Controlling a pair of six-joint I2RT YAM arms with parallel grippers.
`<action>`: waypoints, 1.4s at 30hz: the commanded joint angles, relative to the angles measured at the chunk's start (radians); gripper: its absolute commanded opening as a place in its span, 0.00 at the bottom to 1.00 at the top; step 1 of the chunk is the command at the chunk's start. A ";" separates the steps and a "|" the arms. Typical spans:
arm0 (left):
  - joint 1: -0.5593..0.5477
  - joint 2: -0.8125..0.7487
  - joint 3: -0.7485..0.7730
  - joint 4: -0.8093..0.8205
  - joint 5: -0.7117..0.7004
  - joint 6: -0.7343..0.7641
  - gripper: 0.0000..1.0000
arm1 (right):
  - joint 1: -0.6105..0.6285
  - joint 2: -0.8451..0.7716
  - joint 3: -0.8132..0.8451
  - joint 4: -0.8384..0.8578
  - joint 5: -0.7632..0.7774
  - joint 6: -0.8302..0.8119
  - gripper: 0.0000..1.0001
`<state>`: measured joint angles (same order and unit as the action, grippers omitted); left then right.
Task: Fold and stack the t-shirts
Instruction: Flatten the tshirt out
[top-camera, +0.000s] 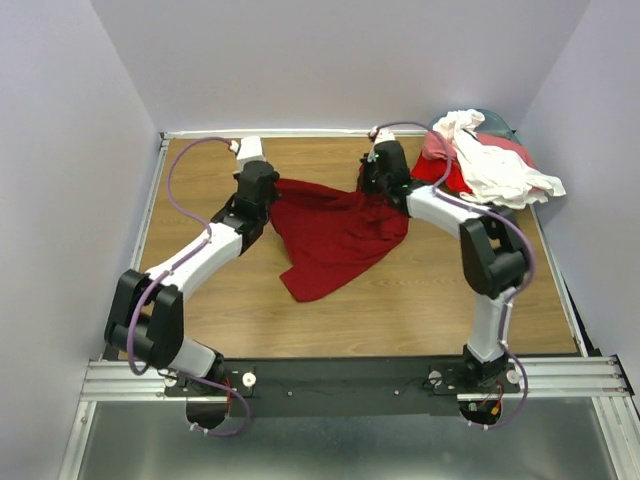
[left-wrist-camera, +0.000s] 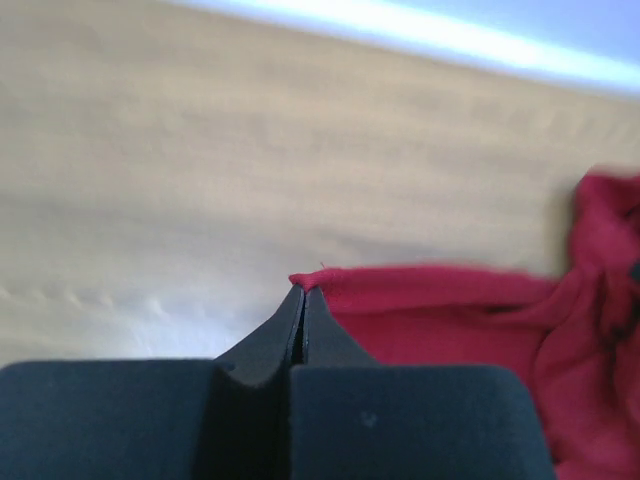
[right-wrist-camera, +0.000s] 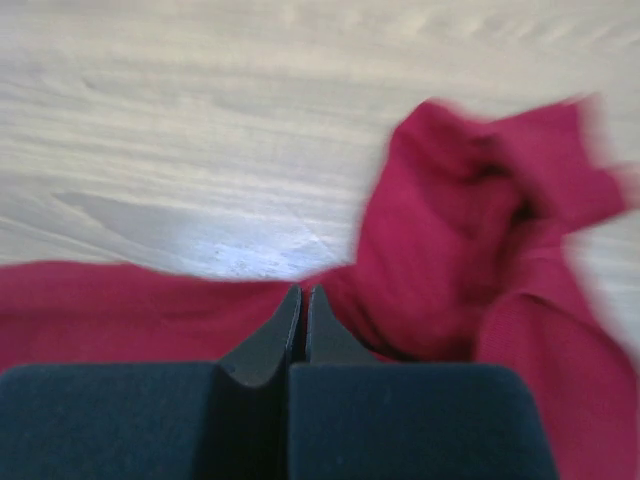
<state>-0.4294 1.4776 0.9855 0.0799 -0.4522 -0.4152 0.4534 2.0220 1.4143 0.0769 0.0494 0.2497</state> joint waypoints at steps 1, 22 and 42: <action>0.007 -0.127 0.056 0.058 -0.128 0.114 0.00 | -0.007 -0.265 -0.063 -0.015 0.127 -0.090 0.00; 0.146 -0.312 -0.177 0.276 -0.037 0.151 0.00 | -0.007 -0.936 -0.517 -0.238 0.479 0.166 0.84; 0.155 -0.260 -0.186 0.281 0.069 0.135 0.00 | -0.005 -0.069 -0.080 0.017 -0.215 0.099 0.78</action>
<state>-0.2806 1.2106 0.8036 0.3374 -0.4068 -0.2745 0.4477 1.9144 1.2648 0.0067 0.0402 0.3542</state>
